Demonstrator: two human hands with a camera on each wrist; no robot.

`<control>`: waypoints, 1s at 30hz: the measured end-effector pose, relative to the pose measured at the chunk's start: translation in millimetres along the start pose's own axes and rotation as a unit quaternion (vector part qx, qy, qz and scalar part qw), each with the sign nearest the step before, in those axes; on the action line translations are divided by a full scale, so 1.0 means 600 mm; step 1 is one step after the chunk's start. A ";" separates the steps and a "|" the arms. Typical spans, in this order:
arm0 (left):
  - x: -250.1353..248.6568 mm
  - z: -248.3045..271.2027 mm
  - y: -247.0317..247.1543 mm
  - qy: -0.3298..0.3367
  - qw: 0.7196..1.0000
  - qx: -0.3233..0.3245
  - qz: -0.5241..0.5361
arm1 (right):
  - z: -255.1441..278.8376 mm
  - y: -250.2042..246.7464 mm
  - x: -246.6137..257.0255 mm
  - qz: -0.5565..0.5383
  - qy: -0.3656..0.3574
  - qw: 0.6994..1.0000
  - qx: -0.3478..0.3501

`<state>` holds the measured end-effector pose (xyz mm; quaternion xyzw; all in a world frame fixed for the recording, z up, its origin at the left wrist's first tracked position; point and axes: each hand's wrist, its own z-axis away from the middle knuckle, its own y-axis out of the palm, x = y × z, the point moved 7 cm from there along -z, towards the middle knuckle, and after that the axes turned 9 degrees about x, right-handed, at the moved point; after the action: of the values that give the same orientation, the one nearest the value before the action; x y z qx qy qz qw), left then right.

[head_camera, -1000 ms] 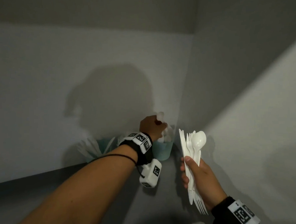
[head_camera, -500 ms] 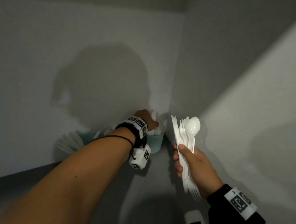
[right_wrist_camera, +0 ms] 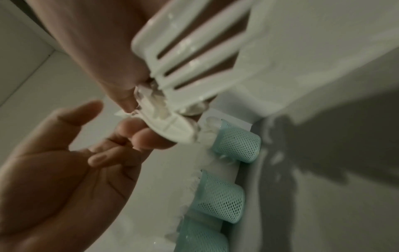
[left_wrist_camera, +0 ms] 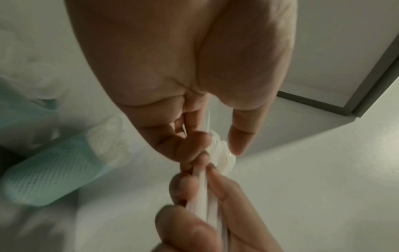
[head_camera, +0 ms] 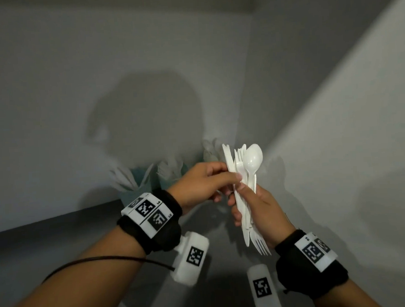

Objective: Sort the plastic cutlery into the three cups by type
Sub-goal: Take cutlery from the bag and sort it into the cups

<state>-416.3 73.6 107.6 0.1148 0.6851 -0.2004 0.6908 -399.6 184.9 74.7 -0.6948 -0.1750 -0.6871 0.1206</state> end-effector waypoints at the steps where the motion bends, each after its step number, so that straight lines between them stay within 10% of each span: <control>1: 0.003 0.012 0.002 0.008 1.000 -0.013 0.015 | 0.008 0.009 -0.001 0.003 -0.001 1.000 0.008; 30: 0.053 0.149 -0.049 0.027 0.995 -0.053 0.084 | 0.036 0.140 -0.029 0.031 0.035 0.996 0.078</control>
<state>-349.0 4.9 82.7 0.1405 0.7010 -0.1016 0.6917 -345.5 116.2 62.8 -0.6640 -0.2023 -0.6910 0.2018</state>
